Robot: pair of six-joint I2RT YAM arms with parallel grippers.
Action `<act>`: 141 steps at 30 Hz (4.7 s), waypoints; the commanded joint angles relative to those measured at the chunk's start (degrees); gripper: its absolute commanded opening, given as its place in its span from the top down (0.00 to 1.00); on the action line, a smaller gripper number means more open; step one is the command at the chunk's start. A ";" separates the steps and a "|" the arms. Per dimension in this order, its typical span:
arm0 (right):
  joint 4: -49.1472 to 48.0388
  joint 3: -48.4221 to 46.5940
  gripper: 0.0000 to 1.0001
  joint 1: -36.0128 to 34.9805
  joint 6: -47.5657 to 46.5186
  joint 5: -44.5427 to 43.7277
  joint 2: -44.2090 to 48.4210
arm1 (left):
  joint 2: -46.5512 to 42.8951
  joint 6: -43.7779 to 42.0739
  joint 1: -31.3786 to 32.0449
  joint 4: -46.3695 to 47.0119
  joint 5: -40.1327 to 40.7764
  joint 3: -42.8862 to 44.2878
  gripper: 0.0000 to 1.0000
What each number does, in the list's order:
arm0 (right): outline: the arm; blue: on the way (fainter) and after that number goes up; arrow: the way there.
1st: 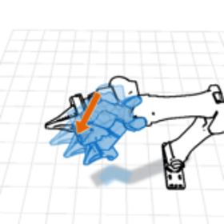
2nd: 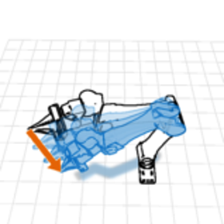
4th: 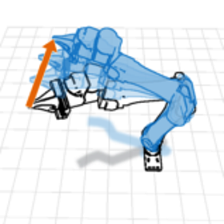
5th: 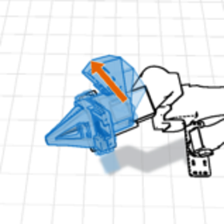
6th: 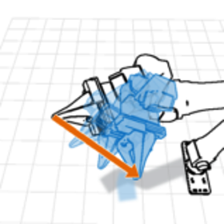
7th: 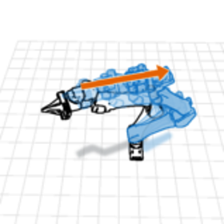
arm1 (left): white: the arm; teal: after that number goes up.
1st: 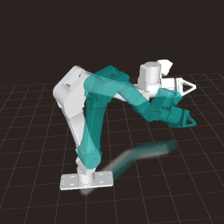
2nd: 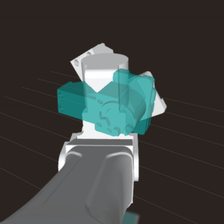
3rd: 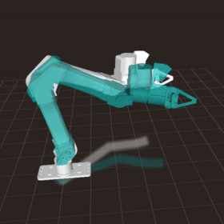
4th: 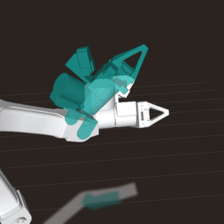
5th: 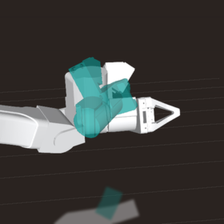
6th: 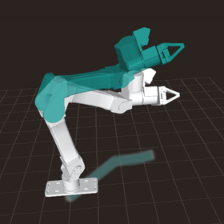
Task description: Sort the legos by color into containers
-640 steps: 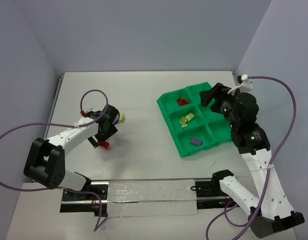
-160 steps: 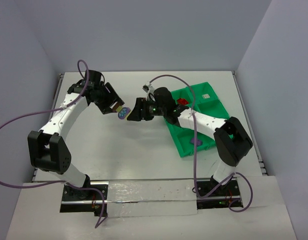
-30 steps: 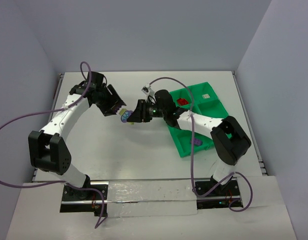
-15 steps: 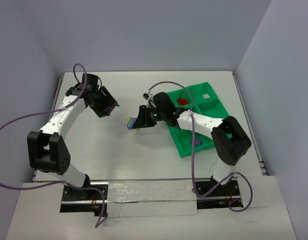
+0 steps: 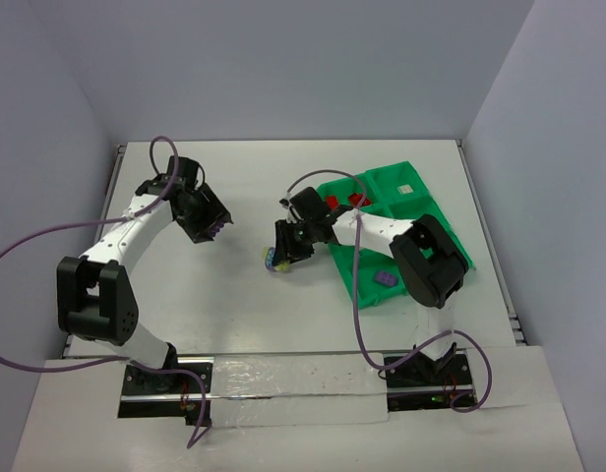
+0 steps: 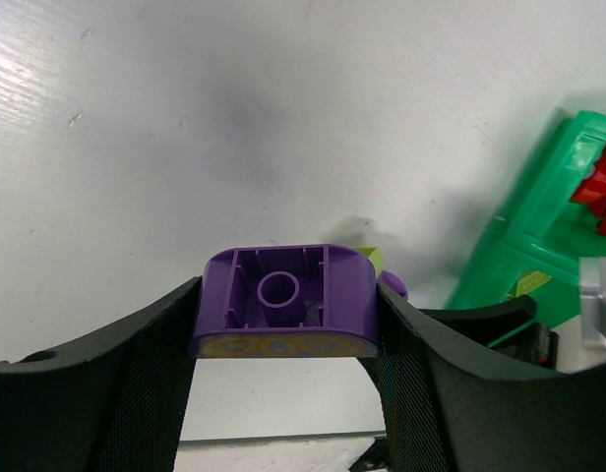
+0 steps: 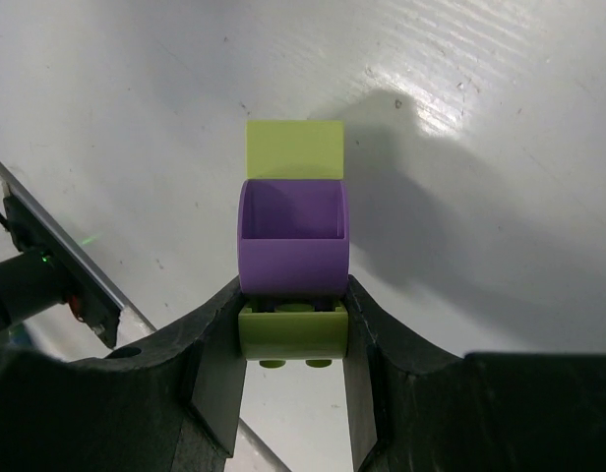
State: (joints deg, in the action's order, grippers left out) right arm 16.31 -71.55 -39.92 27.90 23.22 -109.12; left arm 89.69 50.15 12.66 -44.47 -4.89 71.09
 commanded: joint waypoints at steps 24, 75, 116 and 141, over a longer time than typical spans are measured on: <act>3.29 -3.07 0.17 0.97 -1.97 -7.22 7.84 | 1.79 -2.41 3.83 2.79 -7.33 6.32 1.00; -2.09 0.09 0.23 -7.75 -28.61 -17.74 4.92 | 8.70 -3.39 5.77 -9.08 7.77 14.16 0.13; -57.70 15.02 0.94 14.17 35.23 40.63 22.67 | -20.50 -5.67 -0.26 48.85 -47.82 -18.74 0.16; -65.36 14.72 0.94 13.60 41.53 41.16 19.60 | -21.03 4.29 1.81 66.72 -58.97 -21.47 0.20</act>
State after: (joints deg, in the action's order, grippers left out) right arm -45.46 -55.79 -25.66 69.23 63.30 -88.79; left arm 69.67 53.11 13.71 17.55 -61.93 48.12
